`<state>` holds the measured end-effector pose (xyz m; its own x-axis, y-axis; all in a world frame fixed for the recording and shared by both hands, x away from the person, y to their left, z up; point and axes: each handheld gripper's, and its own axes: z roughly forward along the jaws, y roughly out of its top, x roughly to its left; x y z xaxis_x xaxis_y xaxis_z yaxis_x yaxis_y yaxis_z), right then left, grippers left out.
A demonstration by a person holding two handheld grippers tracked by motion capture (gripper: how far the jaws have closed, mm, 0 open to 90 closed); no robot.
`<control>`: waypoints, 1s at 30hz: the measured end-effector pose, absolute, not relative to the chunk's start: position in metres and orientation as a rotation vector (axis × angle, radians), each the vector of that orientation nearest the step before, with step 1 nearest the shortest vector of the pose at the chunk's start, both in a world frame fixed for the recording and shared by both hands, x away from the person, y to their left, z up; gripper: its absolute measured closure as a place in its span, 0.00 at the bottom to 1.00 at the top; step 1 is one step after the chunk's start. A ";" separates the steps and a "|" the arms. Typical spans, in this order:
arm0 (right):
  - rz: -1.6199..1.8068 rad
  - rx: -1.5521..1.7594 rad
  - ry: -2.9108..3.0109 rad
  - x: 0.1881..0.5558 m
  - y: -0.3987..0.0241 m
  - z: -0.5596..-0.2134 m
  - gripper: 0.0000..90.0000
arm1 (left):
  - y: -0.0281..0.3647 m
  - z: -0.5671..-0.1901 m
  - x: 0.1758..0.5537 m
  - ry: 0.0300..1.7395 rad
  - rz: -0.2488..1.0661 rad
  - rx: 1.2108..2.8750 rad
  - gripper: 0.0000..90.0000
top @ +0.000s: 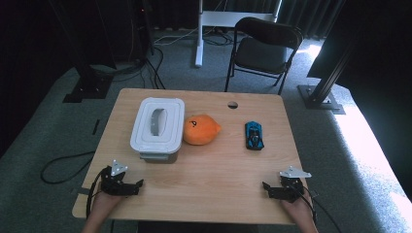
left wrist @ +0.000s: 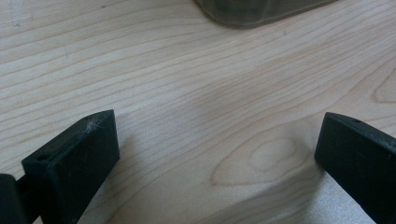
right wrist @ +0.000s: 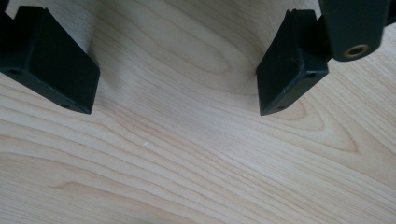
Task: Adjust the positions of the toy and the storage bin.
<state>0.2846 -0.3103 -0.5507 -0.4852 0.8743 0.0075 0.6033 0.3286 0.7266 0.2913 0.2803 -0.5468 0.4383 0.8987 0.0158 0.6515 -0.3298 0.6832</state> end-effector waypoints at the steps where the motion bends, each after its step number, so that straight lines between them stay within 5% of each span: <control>1: 0.959 1.308 2.213 0.285 -0.310 -0.551 0.14 | 0.281 -0.547 0.291 1.294 0.530 2.090 0.00; 30: 0.918 1.397 2.141 0.268 -0.335 -0.550 0.15 | 0.279 -0.547 0.288 1.283 0.526 2.096 0.00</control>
<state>0.2678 -0.3351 -0.5499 -0.4055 0.9141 0.0064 0.6349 0.2766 0.7214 0.2877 0.2794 -0.5468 0.4491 0.8934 0.0160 0.6473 -0.3377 0.6833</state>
